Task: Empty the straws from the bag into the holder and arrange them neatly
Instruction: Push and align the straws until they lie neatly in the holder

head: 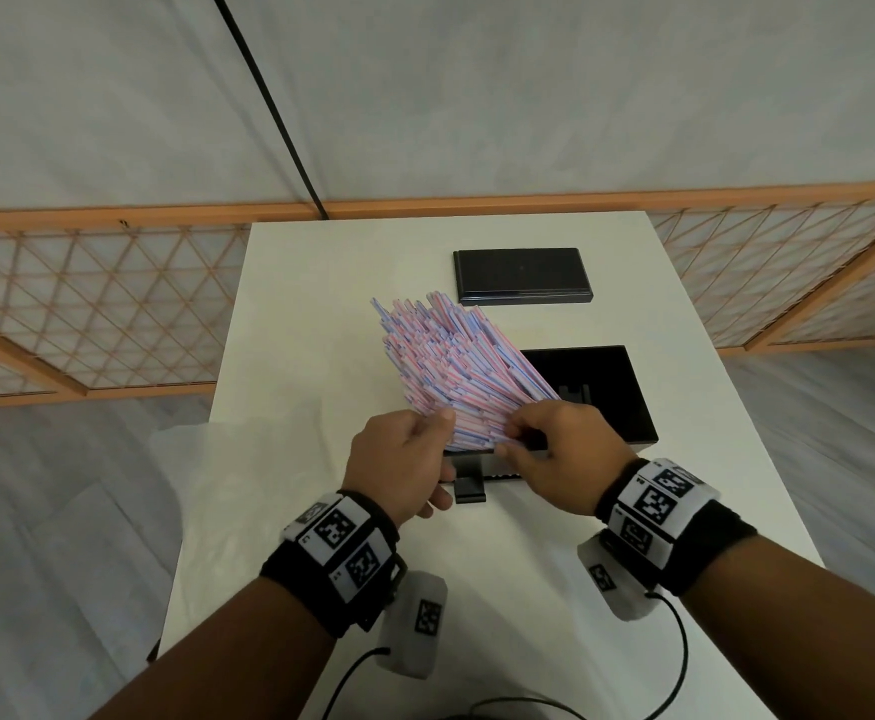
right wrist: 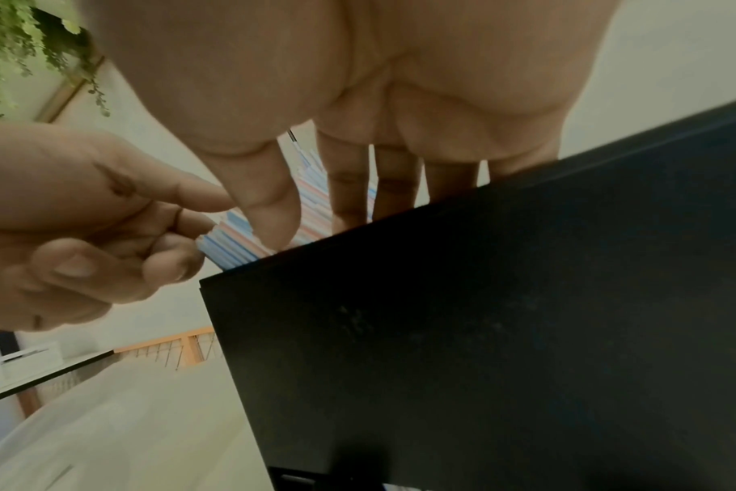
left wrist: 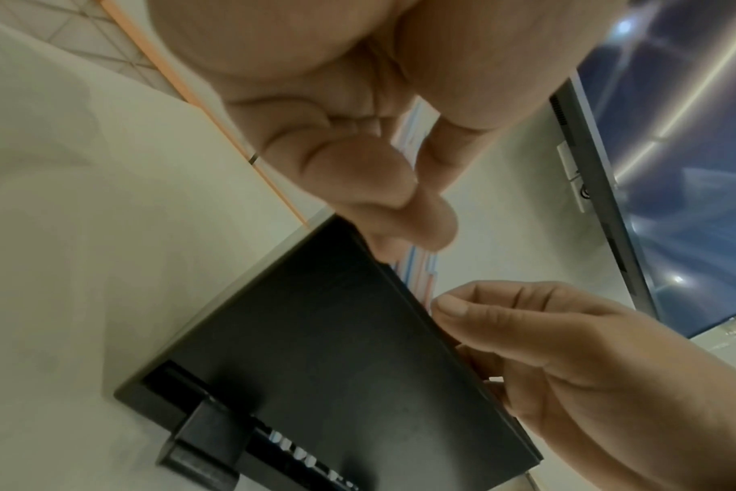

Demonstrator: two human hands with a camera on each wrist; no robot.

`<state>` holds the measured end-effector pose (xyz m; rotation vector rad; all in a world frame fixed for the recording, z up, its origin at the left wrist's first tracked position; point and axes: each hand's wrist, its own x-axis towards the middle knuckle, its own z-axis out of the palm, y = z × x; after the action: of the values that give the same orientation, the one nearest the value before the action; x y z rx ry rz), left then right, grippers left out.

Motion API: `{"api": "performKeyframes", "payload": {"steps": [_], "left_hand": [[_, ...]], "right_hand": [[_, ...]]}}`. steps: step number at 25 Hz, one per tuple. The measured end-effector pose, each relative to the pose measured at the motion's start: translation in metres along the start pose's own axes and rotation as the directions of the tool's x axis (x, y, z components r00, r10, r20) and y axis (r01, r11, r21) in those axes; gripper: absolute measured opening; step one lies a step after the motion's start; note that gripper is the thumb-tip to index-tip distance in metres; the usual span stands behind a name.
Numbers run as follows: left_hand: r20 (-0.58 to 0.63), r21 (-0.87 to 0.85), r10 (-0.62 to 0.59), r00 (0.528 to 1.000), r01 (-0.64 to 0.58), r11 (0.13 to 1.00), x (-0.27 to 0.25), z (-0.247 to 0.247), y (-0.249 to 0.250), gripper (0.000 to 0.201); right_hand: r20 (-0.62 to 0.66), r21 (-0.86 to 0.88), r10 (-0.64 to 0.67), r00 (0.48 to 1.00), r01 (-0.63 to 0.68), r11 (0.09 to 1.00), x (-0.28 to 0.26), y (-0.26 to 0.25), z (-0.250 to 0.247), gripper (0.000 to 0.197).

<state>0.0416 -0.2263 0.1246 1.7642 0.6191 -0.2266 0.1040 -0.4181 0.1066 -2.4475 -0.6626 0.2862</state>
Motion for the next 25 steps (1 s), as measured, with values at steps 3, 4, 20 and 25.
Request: {"api": "performKeyframes", "payload": {"steps": [3,4,20,25], "left_hand": [[0.028,-0.011,0.01,1.0,-0.01,1.0,-0.001,0.006,-0.001,0.037],[0.025,-0.017,0.012,1.0,-0.012,1.0,0.0,0.008,-0.002,0.036],[-0.217,0.146,0.068,0.974,-0.037,0.989,0.0,-0.008,0.004,0.055],[-0.141,-0.065,-0.103,0.985,0.095,0.993,-0.002,0.001,0.003,0.058]], "right_hand": [[-0.013,0.011,0.001,1.0,-0.001,1.0,0.001,0.001,0.003,0.019],[-0.017,0.018,-0.001,1.0,0.002,1.0,0.001,0.002,0.004,0.018],[-0.161,-0.096,0.114,0.98,-0.131,0.987,-0.022,0.02,-0.033,0.018],[-0.386,-0.128,0.31,0.869,-0.384,0.915,-0.018,0.04,-0.066,0.02]]}}
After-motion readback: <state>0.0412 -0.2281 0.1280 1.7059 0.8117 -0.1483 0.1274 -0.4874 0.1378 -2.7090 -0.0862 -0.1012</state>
